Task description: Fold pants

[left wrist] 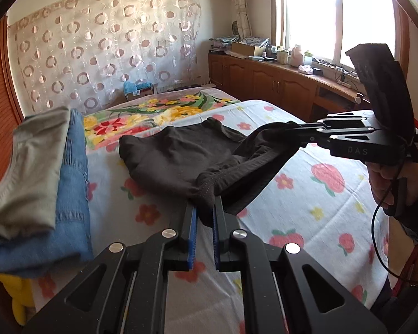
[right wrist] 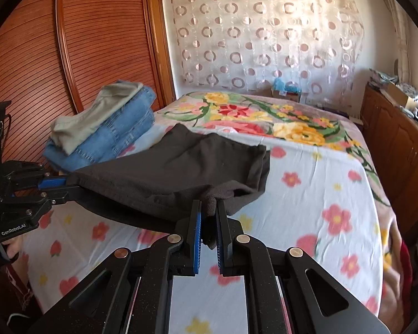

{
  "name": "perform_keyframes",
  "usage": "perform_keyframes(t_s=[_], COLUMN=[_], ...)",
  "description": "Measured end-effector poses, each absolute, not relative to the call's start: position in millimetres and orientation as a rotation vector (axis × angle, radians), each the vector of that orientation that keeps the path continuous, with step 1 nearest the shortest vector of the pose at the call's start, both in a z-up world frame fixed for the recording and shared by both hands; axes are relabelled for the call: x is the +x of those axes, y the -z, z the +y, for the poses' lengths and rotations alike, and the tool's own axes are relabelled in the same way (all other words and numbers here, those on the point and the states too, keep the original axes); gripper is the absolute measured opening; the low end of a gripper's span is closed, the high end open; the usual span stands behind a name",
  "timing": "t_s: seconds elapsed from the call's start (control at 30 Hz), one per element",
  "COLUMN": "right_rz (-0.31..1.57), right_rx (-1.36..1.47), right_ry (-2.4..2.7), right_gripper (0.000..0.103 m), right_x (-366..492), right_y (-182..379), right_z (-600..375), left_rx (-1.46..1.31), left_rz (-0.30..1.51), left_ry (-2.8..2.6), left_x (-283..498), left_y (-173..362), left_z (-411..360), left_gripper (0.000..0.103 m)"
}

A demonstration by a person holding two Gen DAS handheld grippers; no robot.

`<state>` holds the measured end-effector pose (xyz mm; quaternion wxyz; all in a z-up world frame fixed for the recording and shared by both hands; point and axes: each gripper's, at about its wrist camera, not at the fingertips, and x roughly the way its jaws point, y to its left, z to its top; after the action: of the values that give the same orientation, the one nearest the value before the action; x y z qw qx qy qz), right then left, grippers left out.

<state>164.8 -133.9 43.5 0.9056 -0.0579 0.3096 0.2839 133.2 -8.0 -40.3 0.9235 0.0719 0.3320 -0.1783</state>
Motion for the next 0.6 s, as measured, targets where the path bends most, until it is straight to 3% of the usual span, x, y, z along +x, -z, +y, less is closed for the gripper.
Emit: perform_keyframes(t_s=[0.6], right_rz=[0.694], right_rx=[-0.07], right_ry=[-0.619], right_gripper=[0.009], right_x=[143], right_y=[-1], right_z=[-158], left_rx=[0.057], left_rz=[0.74], left_ry=[0.383], left_x=[79], left_y=[74], left_z=[-4], left_gripper=[0.01])
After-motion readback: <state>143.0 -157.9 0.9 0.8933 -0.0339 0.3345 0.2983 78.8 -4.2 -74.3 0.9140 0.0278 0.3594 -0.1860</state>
